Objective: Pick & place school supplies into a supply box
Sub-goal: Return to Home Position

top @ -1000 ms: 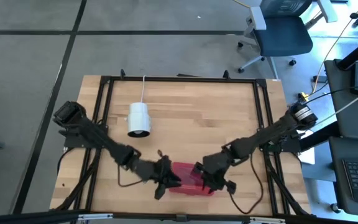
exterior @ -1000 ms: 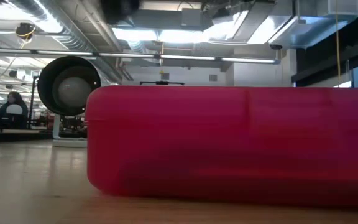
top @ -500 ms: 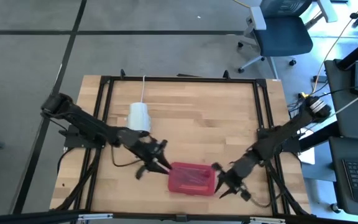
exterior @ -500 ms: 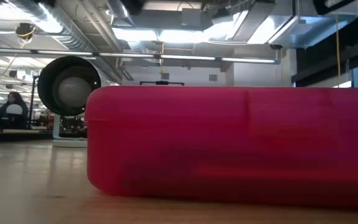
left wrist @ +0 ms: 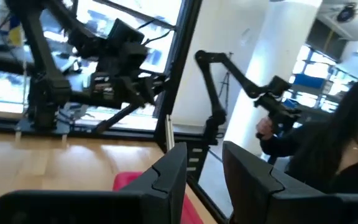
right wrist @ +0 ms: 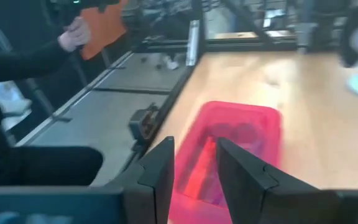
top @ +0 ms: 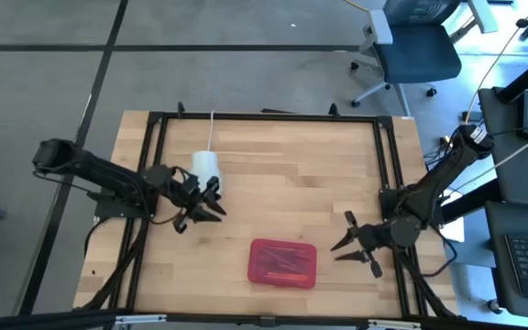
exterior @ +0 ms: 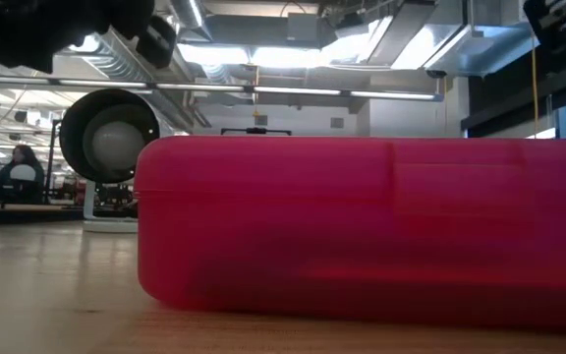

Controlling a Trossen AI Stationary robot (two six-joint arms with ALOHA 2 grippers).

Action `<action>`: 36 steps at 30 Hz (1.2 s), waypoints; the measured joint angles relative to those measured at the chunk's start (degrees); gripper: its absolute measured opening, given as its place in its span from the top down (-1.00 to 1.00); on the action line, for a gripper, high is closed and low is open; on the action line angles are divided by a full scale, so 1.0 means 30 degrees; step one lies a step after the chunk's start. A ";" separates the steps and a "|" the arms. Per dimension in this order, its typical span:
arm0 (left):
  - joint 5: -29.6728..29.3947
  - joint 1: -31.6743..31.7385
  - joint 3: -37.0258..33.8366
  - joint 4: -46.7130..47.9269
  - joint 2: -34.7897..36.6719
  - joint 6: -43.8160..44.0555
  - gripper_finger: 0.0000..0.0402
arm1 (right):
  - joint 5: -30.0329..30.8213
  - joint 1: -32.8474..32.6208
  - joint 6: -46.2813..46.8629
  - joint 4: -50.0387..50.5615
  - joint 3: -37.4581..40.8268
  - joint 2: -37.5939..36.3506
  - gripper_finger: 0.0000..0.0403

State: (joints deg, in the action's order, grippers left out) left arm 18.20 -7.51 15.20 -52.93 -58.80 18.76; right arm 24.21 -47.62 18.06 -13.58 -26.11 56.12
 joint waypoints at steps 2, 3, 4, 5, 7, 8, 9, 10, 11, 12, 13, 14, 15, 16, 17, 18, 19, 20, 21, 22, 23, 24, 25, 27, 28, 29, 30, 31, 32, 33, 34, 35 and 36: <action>0.1295 0.0919 -0.0204 -0.0041 0.0373 0.0000 0.51 | 0.0863 -0.0207 0.0223 0.0129 0.0430 -0.0424 0.39; 0.2060 0.1368 -0.0390 0.0033 0.0689 0.0044 0.51 | 0.1149 -0.0234 0.0340 0.0100 0.0615 -0.0577 0.39; 0.2753 0.1856 -0.0493 0.0007 0.0938 0.0065 0.51 | 0.1431 -0.0241 0.0356 0.0041 0.0865 -0.0770 0.39; 0.3377 0.2366 -0.0615 -0.0057 0.1209 0.0167 0.51 | 0.1631 -0.0263 0.0409 0.0014 0.1175 -0.1012 0.39; 0.4562 0.3338 -0.1093 0.0115 0.2074 0.0686 0.51 | 0.1874 -0.0283 0.0849 0.0048 0.1672 -0.1425 0.39; 0.4905 0.3814 -0.1250 0.0126 0.2483 0.1021 0.51 | 0.2048 -0.0290 0.0988 -0.0029 0.1874 -0.1640 0.39; 0.5267 0.4231 -0.1484 0.0057 0.2965 0.1352 0.51 | 0.2236 -0.0311 0.1108 -0.0051 0.2112 -0.1932 0.39; 0.5685 0.4593 -0.1830 0.0066 0.3535 0.1647 0.51 | 0.2376 -0.0324 0.1269 -0.0115 0.2356 -0.2207 0.39; 0.5845 0.4882 -0.2188 0.0152 0.4173 0.1822 0.51 | 0.2444 -0.0326 0.1342 -0.0167 0.2556 -0.2457 0.39; 0.5848 0.5110 -0.2553 0.0175 0.4828 0.1887 0.51 | 0.2515 -0.0326 0.1349 -0.0162 0.2739 -0.2730 0.39; 0.5790 0.5291 -0.2910 0.0110 0.5453 0.1887 0.51 | 0.2570 -0.0326 0.1340 -0.0142 0.2943 -0.3042 0.39; 0.5700 0.5426 -0.3315 0.0092 0.6102 0.1869 0.51 | 0.2585 -0.0326 0.1349 -0.0139 0.3097 -0.3338 0.39; 0.5573 0.5546 -0.3779 0.0182 0.6832 0.1867 0.51 | 0.2591 -0.0326 0.1346 -0.0157 0.3227 -0.3644 0.39; 0.5311 0.5627 -0.4226 0.0240 0.7582 0.1864 0.51 | 0.2607 -0.0326 0.1330 -0.0162 0.3379 -0.3967 0.39; 0.4909 0.5691 -0.4635 0.0244 0.8233 0.1858 0.51 | 0.2610 -0.0326 0.1280 -0.0133 0.3531 -0.4292 0.39; 0.4523 0.5732 -0.4941 0.0581 0.8877 0.1814 0.51 | 0.2615 -0.0326 0.1210 -0.0106 0.3661 -0.4625 0.39; 0.4241 0.5793 -0.4889 0.1671 0.9535 0.1742 0.51 | 0.2620 -0.0319 0.1042 -0.0126 0.3773 -0.4955 0.39; 0.3975 0.5814 -0.4873 0.2549 1.0112 0.1589 0.51 | 0.2615 -0.0326 0.0924 -0.0111 0.3883 -0.5259 0.39; 0.3684 0.5805 -0.4877 0.3073 1.0587 0.1422 0.51 | 0.2615 -0.0326 0.0875 -0.0132 0.4002 -0.5543 0.39; 0.3454 0.5800 -0.4910 0.3459 1.1013 0.1325 0.51 | 0.2615 -0.0326 0.0854 -0.0140 0.4086 -0.5808 0.39; 0.3419 0.5800 -0.4910 0.3814 1.1454 0.1258 0.51 | 0.2615 -0.0320 0.0807 -0.0054 0.4168 -0.6057 0.39; 0.3401 0.5800 -0.4910 0.4046 1.1855 0.1180 0.51 | 0.2615 -0.0317 0.0813 0.0206 0.4202 -0.6266 0.39; 0.3386 0.5800 -0.4910 0.4273 1.2240 0.1153 0.51 | 0.2617 -0.0319 0.0870 0.0538 0.4204 -0.6431 0.39; 0.3209 0.5810 -0.4910 0.4991 1.2908 0.1121 0.51 | 0.2871 -0.0319 0.1093 0.1404 0.4211 -0.6773 0.39; 0.2870 0.5833 -0.4910 0.5495 1.3267 0.1037 0.51 | 0.3163 -0.0319 0.1364 0.1770 0.4219 -0.6941 0.39; 0.2358 0.5836 -0.4910 0.6089 1.3609 0.0912 0.51 | 0.3541 -0.0319 0.1478 0.2163 0.4219 -0.7125 0.39; 0.1850 0.5836 -0.4910 0.6696 1.3973 0.0753 0.51 | 0.3939 -0.0319 0.1690 0.2668 0.4219 -0.7329 0.39; 0.1376 0.5831 -0.4910 0.7350 1.4296 0.0568 0.51 | 0.4213 -0.0319 0.1934 0.3232 0.4219 -0.7559 0.39; 0.0947 0.5829 -0.4910 0.8001 1.4581 0.0419 0.51 | 0.4440 -0.0312 0.2146 0.3841 0.4219 -0.7821 0.39; 0.0690 0.5829 -0.4910 0.8641 1.4899 0.0316 0.51 | 0.4565 -0.0312 0.2416 0.4342 0.4219 -0.8067 0.39; 0.0502 0.5829 -0.4910 0.8907 1.5185 0.0180 0.51 | 0.4646 -0.0317 0.2629 0.4865 0.4219 -0.8322 0.39; 0.0292 0.5829 -0.4910 0.9189 1.5483 0.0090 0.51 | 0.4823 -0.0319 0.2856 0.5408 0.4219 -0.8603 0.39; -0.0012 0.5821 -0.4910 0.9342 1.5774 -0.0082 0.51 | 0.4987 -0.0312 0.2905 0.5820 0.4219 -0.8916 0.39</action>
State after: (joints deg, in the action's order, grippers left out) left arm 18.16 9.96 0.47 -24.90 -11.48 18.52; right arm 39.17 -48.56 26.78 3.88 -13.45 29.37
